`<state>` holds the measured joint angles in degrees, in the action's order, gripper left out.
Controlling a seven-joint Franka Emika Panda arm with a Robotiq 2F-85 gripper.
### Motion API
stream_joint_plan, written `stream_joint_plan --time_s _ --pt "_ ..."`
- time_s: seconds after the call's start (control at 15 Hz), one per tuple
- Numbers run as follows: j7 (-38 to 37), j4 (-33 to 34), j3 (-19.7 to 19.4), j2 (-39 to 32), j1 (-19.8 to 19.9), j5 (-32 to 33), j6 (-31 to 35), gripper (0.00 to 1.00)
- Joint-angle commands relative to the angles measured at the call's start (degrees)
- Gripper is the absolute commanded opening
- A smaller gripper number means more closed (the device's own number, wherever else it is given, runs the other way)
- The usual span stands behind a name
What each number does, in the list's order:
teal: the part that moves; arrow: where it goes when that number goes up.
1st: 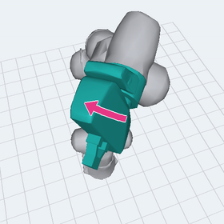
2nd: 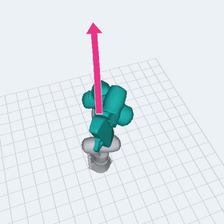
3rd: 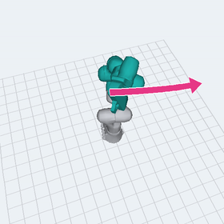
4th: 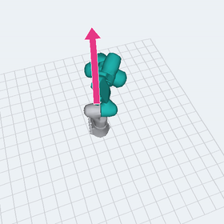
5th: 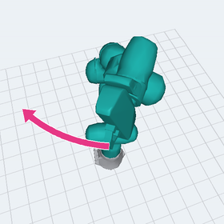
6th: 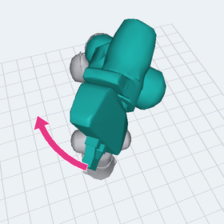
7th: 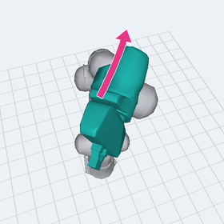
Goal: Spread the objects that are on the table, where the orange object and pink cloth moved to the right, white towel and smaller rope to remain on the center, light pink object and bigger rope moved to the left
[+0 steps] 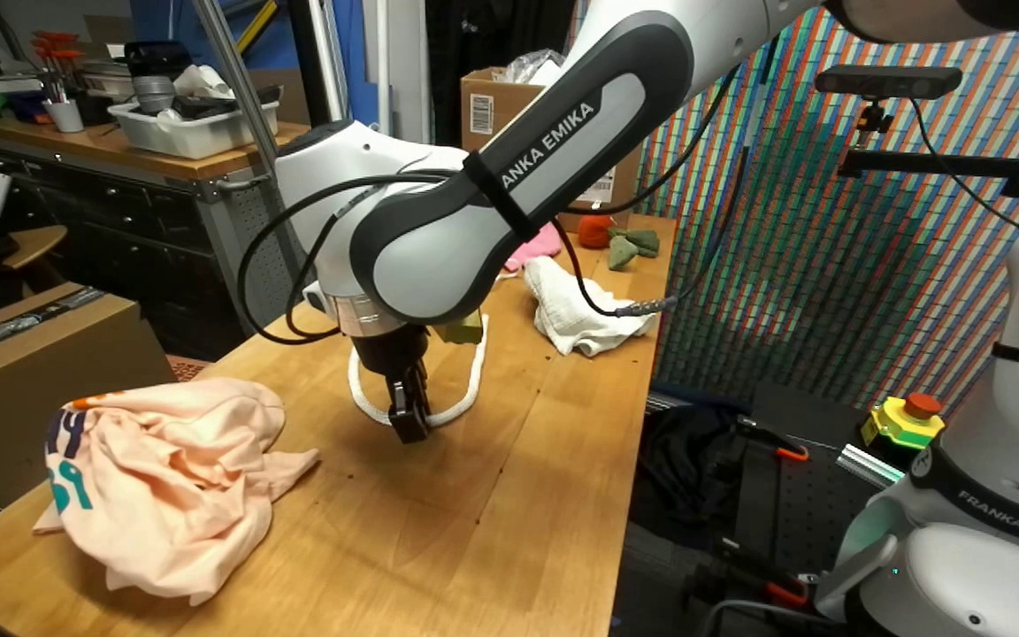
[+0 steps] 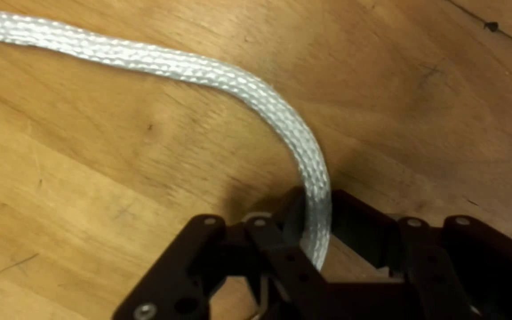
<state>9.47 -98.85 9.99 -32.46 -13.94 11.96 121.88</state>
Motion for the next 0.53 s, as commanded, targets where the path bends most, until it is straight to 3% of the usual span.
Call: stream_joint_plan --time_s 0.0,0.07,0.47 --pt "-0.9 -3.4 0.9 2.2 -0.6 -1.2 0.7 0.00" --pt "-1.2 -4.4 1.1 2.9 -0.8 -1.1 0.9 0.04" --pt "-2.1 -9.6 2.8 6.4 -2.2 -1.0 1.1 0.04"
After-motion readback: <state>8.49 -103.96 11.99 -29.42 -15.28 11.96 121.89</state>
